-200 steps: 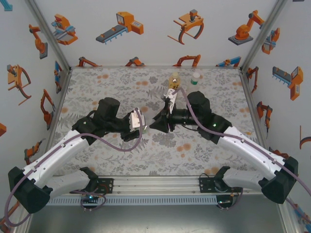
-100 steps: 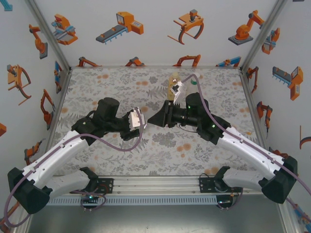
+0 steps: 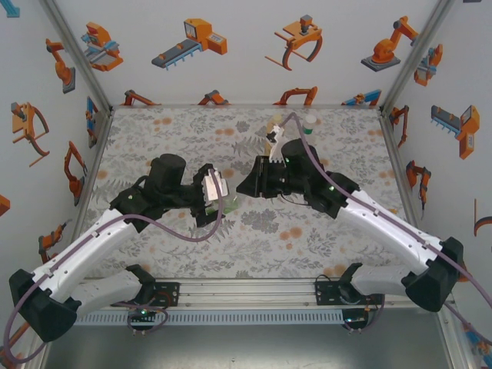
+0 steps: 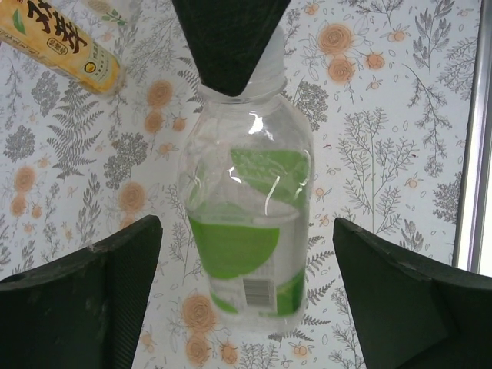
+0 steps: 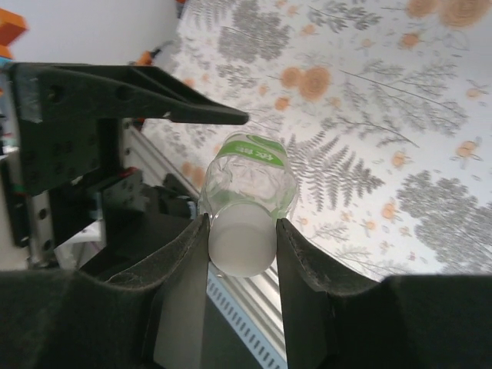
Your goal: Screw on the bottle caps
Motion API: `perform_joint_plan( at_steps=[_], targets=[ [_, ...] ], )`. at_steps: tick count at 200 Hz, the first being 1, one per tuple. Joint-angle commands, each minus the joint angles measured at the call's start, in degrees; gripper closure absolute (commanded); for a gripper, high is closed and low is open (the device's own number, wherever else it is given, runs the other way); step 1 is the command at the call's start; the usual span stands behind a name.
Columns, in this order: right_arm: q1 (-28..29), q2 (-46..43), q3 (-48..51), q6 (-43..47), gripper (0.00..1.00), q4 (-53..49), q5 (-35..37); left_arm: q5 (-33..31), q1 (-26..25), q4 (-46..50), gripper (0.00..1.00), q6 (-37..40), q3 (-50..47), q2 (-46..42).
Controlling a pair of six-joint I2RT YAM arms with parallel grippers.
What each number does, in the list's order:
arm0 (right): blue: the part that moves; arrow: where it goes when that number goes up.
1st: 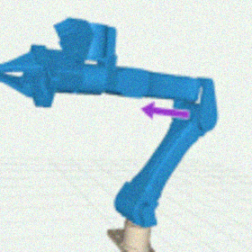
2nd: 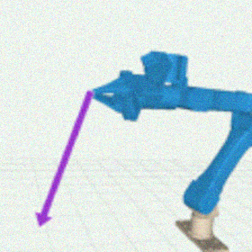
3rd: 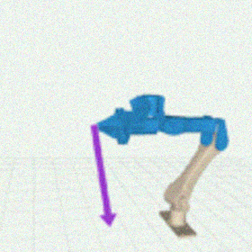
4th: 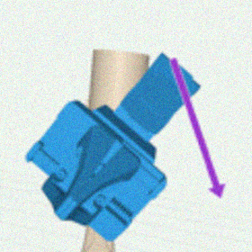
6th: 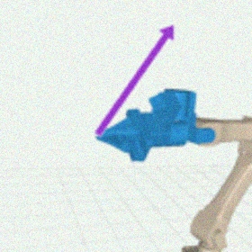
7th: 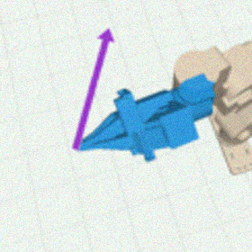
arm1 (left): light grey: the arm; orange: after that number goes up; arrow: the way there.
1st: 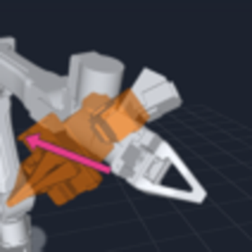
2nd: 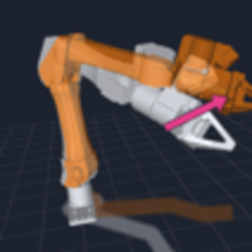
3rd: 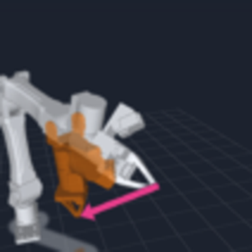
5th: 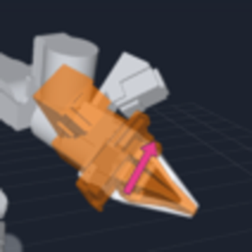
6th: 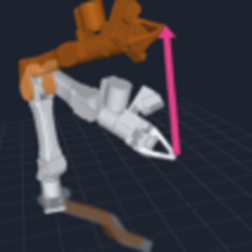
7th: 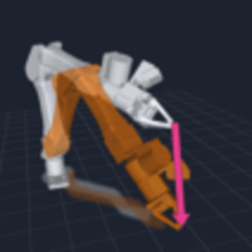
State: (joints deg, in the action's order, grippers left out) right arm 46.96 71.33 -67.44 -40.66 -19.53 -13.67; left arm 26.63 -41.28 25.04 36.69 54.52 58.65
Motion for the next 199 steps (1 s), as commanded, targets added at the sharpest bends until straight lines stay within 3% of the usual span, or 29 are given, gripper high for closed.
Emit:
perform_joint_plan(
  at_steps=[1, 40, 61, 138, 199],
  targets=[
    [-0.41, 4.2, -7.31, 7.72, 1.0, -11.04, 4.62, 1.04, -0.27, -0.99, 0.15, -0.3, 0.23, -1.15],
    [-3.72, 16.94, -22.24, 15.83, 1.0, -25.23, 5.33, 0.53, -0.24, -1.13, 0.14, -0.37, -0.08, -1.86],
    [-4.84, 23.66, -30.29, 19.42, 1.0, -30.96, 9.65, 0.34, -0.33, -1.13, 0.14, -0.34, -0.14, -1.96],
    [-10.03, 46.01, -58.41, 27.23, 1.0, -42.42, 15.38, 0.06, -0.33, -1.08, 0.1, -1.03, -0.1, -1.19],
    [-13.97, 59.61, -77.88, 28.35, 1.0, -44.91, 14.04, -1.75, -0.3, -1.66, 0.09, -1.44, -0.5, -1.43]
  ],
)
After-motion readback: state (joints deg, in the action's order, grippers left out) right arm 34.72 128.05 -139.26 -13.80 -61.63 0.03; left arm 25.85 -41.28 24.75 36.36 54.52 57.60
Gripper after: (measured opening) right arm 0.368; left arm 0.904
